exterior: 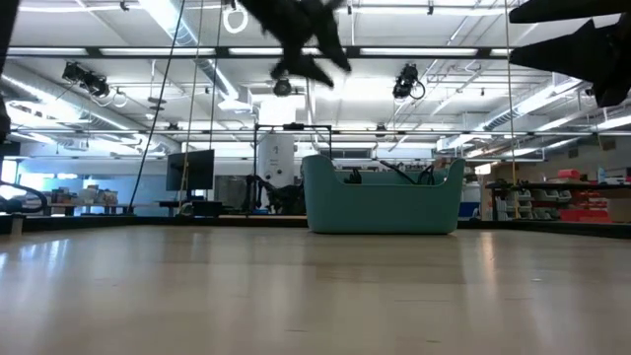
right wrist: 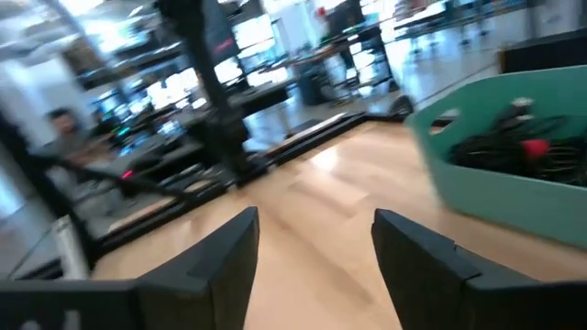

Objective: Pick and place USB-C Cables
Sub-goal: Return to Home Position

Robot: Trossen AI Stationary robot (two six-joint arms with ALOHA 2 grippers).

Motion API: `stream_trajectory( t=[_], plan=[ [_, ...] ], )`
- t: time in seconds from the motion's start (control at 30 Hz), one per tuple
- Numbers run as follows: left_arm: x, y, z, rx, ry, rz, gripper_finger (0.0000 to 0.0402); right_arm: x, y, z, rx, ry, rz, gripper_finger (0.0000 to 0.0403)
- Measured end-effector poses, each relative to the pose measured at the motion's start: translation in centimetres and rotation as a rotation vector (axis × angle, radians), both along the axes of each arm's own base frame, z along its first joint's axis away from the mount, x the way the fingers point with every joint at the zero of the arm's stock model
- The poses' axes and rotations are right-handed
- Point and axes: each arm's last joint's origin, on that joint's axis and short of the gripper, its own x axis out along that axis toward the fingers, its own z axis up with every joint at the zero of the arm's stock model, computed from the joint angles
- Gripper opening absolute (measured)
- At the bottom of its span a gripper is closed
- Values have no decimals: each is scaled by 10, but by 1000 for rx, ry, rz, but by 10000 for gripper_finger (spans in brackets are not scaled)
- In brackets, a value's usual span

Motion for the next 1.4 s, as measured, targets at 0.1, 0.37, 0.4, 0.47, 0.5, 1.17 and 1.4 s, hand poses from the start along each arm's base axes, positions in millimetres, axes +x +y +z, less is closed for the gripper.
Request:
stream_trajectory(
  t=[0.1,0.37,0.4,0.47,0.5,1.17,1.4],
  plan=[
    [-11,-55,24,91,8,-123,212,1,3,-3,-10,18,97,199],
    [-51,-179,32,260,87,-210,154,1,7,-21,81,108,308,106],
    [-57,-188,23,251,101,-219,144,1,7,-21,92,116,330,92],
    [-66,-205,4,207,86,-218,121,1,8,-22,103,129,371,64],
    [-72,-212,-10,191,79,-209,108,2,8,-22,109,130,389,50],
    [-223,-167,-110,66,-538,-218,5,-7,-120,58,-58,73,396,2],
    [-264,-144,-104,156,-711,-204,5,-42,-144,64,-94,119,328,1]
  ],
)
